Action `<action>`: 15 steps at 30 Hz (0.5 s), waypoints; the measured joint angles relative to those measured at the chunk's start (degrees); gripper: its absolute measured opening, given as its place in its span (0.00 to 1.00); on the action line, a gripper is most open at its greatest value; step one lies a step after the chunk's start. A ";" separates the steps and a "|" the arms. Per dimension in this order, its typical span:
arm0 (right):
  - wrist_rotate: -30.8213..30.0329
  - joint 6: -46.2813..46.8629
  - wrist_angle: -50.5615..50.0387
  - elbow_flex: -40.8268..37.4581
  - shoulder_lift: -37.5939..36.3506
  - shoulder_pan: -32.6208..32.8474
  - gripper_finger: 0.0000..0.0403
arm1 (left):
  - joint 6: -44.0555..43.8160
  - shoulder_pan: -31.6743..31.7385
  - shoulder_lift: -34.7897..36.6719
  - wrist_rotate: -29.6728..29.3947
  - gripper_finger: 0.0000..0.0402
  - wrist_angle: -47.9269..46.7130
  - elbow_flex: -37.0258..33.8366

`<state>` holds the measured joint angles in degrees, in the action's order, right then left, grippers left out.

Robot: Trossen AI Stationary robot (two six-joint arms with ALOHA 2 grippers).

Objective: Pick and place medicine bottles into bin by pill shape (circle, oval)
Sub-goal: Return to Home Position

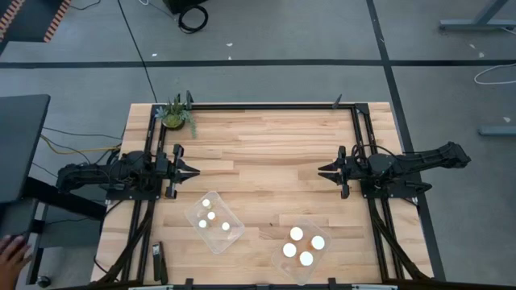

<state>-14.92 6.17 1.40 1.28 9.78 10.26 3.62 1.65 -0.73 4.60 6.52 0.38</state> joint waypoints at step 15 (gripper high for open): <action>0.00 0.00 -0.01 0.00 0.00 0.00 0.22 | 0.00 0.00 0.00 0.00 0.10 0.00 0.00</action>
<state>-14.92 6.17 1.40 1.28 9.78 10.26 3.62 1.65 -0.73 4.60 6.52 0.38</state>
